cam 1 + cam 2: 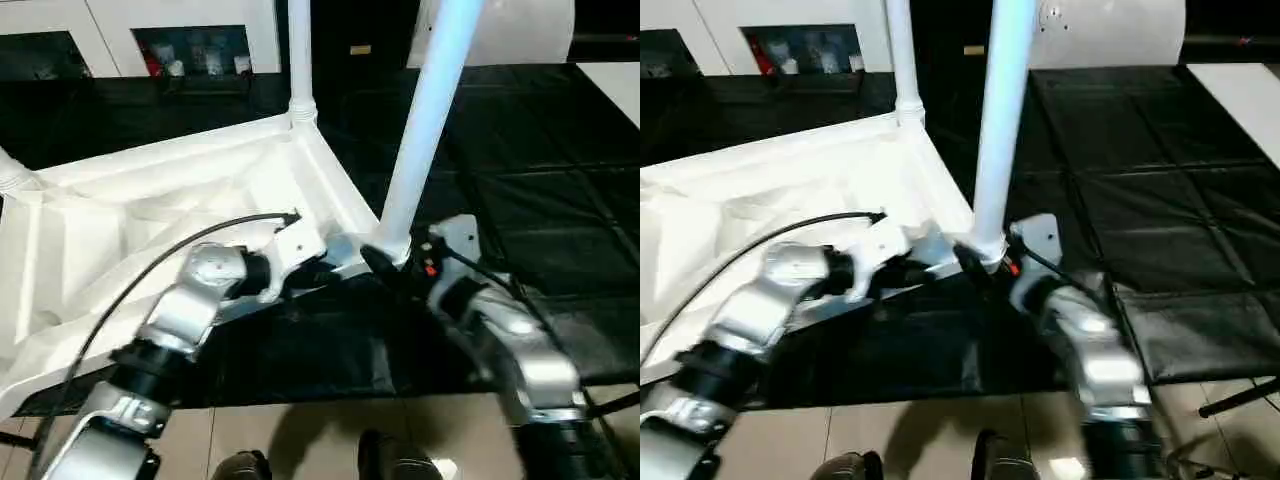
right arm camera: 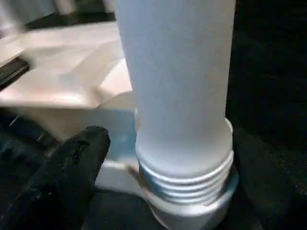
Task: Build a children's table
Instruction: Rotate leg to tighten
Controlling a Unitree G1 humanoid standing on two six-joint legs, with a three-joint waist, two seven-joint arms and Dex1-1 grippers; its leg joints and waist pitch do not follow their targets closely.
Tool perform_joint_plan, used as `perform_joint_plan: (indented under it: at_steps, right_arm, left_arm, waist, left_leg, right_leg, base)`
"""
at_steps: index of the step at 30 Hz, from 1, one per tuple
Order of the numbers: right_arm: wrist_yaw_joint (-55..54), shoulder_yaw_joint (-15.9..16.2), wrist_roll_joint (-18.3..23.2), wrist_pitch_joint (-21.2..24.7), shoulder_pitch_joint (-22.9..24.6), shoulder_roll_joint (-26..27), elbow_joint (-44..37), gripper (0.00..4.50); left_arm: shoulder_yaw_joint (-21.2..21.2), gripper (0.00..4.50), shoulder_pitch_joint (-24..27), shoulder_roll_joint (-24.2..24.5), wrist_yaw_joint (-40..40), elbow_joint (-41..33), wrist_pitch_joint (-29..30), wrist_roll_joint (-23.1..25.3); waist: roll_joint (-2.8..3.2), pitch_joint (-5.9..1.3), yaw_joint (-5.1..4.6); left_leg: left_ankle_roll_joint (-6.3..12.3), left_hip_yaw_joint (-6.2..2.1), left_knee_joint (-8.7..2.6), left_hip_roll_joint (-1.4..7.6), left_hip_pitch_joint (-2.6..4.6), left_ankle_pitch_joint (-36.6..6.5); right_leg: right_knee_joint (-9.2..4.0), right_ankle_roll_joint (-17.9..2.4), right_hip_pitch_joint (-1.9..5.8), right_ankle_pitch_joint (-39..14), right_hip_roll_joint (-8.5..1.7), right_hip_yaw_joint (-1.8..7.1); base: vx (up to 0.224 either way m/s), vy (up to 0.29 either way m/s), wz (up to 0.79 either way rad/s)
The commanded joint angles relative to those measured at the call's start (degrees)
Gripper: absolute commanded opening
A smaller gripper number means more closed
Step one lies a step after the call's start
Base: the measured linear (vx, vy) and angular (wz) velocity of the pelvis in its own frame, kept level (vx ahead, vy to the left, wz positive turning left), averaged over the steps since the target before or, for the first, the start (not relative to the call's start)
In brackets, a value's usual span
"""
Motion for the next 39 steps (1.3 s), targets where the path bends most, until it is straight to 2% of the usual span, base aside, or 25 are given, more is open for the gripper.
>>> perform_joint_plan:
  at_steps: [1, 4, 7, 9, 12, 13, 14, 16, 18, 20, 21, 22, 24, 27, 30, 32, 34, 39]
  right_arm:
    - [5.1, 1.8, 1.7, 0.4, 0.1, -1.2, -2.0, 4.39]
    - [13.2, 1.6, 4.0, -0.1, -0.7, -6.1, -2.0, 4.39]
    - [17.4, 1.5, 6.1, 0.4, -1.9, -8.0, -1.7, 4.39]
    - [22.3, 1.9, 8.4, 1.0, -3.4, -10.0, -1.3, 4.39]
    - [27.2, 3.3, 9.2, 0.2, -5.1, -12.0, -0.2, 4.39]
    - [30.4, 4.5, 8.9, -1.1, -6.3, -13.2, 1.1, 4.22]
    - [31.3, 4.9, 8.7, -1.5, -6.6, -13.5, 1.4, 4.03]
    - [32.8, 5.5, 8.5, -1.9, -7.3, -14.0, 2.1, 4.0]
    - [34.7, 6.3, 8.3, -2.3, -8.2, -14.6, 2.9, 3.67]
    - [36.3, 7.0, 8.5, -2.2, -9.1, -15.1, 3.8, 3.55]
    - [36.8, 7.3, 8.6, -2.4, -9.5, -15.2, 4.2, 3.47]
    - [36.9, 7.4, 8.5, -2.4, -9.7, -15.2, 4.4, 3.47]
    - [37.7, 8.1, 8.3, -3.1, -10.8, -15.3, 6.0, 3.15]
    - [38.4, 8.7, 7.8, -3.9, -11.6, -14.9, 7.7, 3.1]
    - [38.9, 9.2, 7.6, -4.3, -12.1, -14.7, 8.7, 2.69]
    - [39.6, 9.6, 7.6, -4.3, -12.5, -14.6, 9.4, 2.66]
    - [39.8, 9.8, 7.7, -4.3, -12.7, -14.5, 9.7, 2.39]
    - [40.5, 10.4, 7.7, -4.7, -13.2, -14.6, 10.6, 2.22]
  left_arm:
    - [-1.1, 0.0, 0.8, 1.2, -4.5, 1.1, -2.8, -1.0]
    - [0.4, 0.0, 0.7, 3.2, -10.4, 2.1, -3.9, -4.3]
    - [0.7, 0.0, 0.2, 4.5, -13.7, 3.7, -5.0, -5.7]
    - [0.3, 0.0, -0.7, 6.3, -16.8, 6.3, -7.0, -6.0]
    - [-0.4, 0.0, -1.7, 7.8, -19.7, 8.3, -8.7, -6.1]
    - [-1.0, 0.0, -2.3, 8.6, -21.6, 9.5, -10.2, -5.9]
    - [-1.2, 0.0, -2.5, 8.8, -22.1, 9.8, -10.6, -5.8]
    - [-1.5, 0.0, -2.8, 9.1, -22.6, 9.9, -10.6, -5.4]
    - [-2.0, 0.0, -3.0, 9.5, -23.4, 10.1, -11.0, -5.1]
    - [-2.2, 0.0, -3.3, 9.6, -24.0, 10.6, -11.5, -5.1]
    - [-2.3, 0.0, -3.4, 9.7, -24.2, 10.7, -11.7, -5.2]
    - [-2.3, 0.0, -3.4, 9.7, -24.3, 10.8, -11.8, -5.2]
    - [-2.6, 0.0, -3.7, 9.7, -25.0, 11.3, -12.8, -5.2]
    - [-2.9, 0.0, -3.5, 9.6, -25.7, 10.8, -12.8, -5.5]
    - [-3.1, 0.0, -3.4, 9.5, -26.0, 10.3, -12.7, -5.7]
    - [-3.2, 0.0, -3.6, 9.5, -26.1, 10.6, -13.1, -5.7]
    - [-3.3, 0.0, -3.6, 9.5, -26.2, 10.8, -13.3, -5.6]
    - [-3.3, 0.0, -3.8, 9.6, -26.3, 11.1, -13.7, -5.5]
  waist:
    - [-1.11, -4.91, 0.41]
    - [-1.19, -4.78, 0.82]
    - [-1.18, -4.63, 0.89]
    - [-1.38, -4.46, 0.95]
    - [-1.25, -4.29, 1.29]
    - [-1.47, -4.38, 1.47]
    - [-1.33, -4.46, 1.6]
    - [-1.41, -4.52, 1.89]
    - [-1.43, -4.68, 2.09]
    - [-1.65, -4.79, 2.34]
    - [-1.73, -4.78, 2.44]
    - [-1.73, -4.82, 2.49]
    - [-1.73, -4.82, 2.64]
    - [-2.06, -4.76, 2.68]
    - [-2.08, -4.7, 2.81]
    - [-2.08, -4.74, 2.97]
    - [-2.03, -4.71, 3.16]
    - [-2.08, -4.74, 3.3]
  left_leg:
    - [9.54, 0.3, -2.4, 1.32, -1.22, -1.9]
    - [9.84, 0.49, -2.29, 1.3, -1.04, -2.6]
    - [9.25, 0.43, -2.43, 1.58, -0.83, -3.9]
    - [8.52, 0.33, -2.55, 1.6, -0.72, -5.9]
    - [7.18, 0.32, -2.65, 1.7, -0.4, -7.9]
    - [6.97, 0.33, -2.63, 1.75, -0.52, -7.5]
    - [6.83, 0.3, -2.63, 1.86, -0.42, -7.2]
    - [6.76, 0.36, -2.64, 2.03, -0.43, -6.5]
    - [6.74, 0.37, -2.61, 2.19, -0.33, -5.9]
    - [7.19, 0.47, -2.52, 2.13, -0.42, -4.6]
    - [7.32, 0.49, -2.5, 2.15, -0.44, -4.4]
    - [7.36, 0.53, -2.43, 2.11, -0.43, -4.3]
    - [7.44, 0.56, -2.42, 2.1, -0.51, -4.0]
    - [6.84, 0.57, -2.45, 2.11, -0.48, -4.5]
    - [6.56, 0.56, -2.5, 2.13, -0.5, -4.6]
    - [6.62, 0.58, -2.47, 2.14, -0.49, -4.4]
    - [6.76, 0.6, -2.48, 2.21, -0.44, -4.3]
    - [6.69, 0.6, -2.47, 2.13, -0.49, -4.2]
  right_leg:
    - [-3.04, -10.7, 4.93, -12.8, -3.32, 3.31]
    - [-3.24, -10.7, 4.63, -14.9, -3.13, 3.14]
    - [-3.41, -10.4, 4.41, -17.6, -3.12, 3.11]
    - [-3.61, -9.5, 4.38, -20.9, -3.09, 3.09]
    - [-4.09, -8.4, 4.13, -25.0, -3.25, 3.09]
    - [-3.97, -8.2, 4.19, -24.7, -3.32, 3.18]
    - [-3.82, -8.4, 4.13, -24.1, -3.35, 3.21]
    - [-3.55, -9.2, 4.09, -22.0, -3.34, 3.33]
    - [-3.22, -10.1, 4.05, -20.1, -3.37, 3.41]
    - [-2.78, -11.7, 4.18, -16.7, -3.28, 3.52]
    - [-2.73, -11.9, 4.21, -16.5, -3.33, 3.56]
    - [-2.71, -11.9, 4.21, -16.4, -3.34, 3.59]
    - [-2.73, -11.9, 4.25, -16.5, -3.38, 3.6]
    - [-2.84, -11.6, 4.23, -17.6, -3.41, 3.56]
    - [-2.85, -11.4, 4.2, -18.3, -3.4, 3.57]
    - [-2.75, -11.6, 4.24, -17.8, -3.36, 3.6]
    - [-2.7, -11.7, 4.18, -17.4, -3.35, 3.6]
    - [-2.7, -11.7, 4.25, -17.4, -3.36, 3.55]
  base:
    - [0.0, 0.0, 0.0]
    - [0.0, 0.0, 0.0]
    - [0.0, 0.0, 0.0]
    - [0.0, 0.0, 0.0]
    - [0.0, 0.0, 0.0]
    - [0.0, 0.0, 0.0]
    - [0.0, 0.0, 0.0]
    - [0.0, 0.0, 0.0]
    - [0.0, 0.0, 0.0]
    - [0.0, 0.0, 0.0]
    - [0.0, 0.0, 0.0]
    - [0.0, 0.0, 0.0]
    - [0.0, 0.0, 0.0]
    - [0.0, 0.0, 0.0]
    - [0.0, 0.0, 0.0]
    - [0.0, 0.0, 0.0]
    - [0.0, 0.0, 0.0]
    - [0.0, 0.0, 0.0]
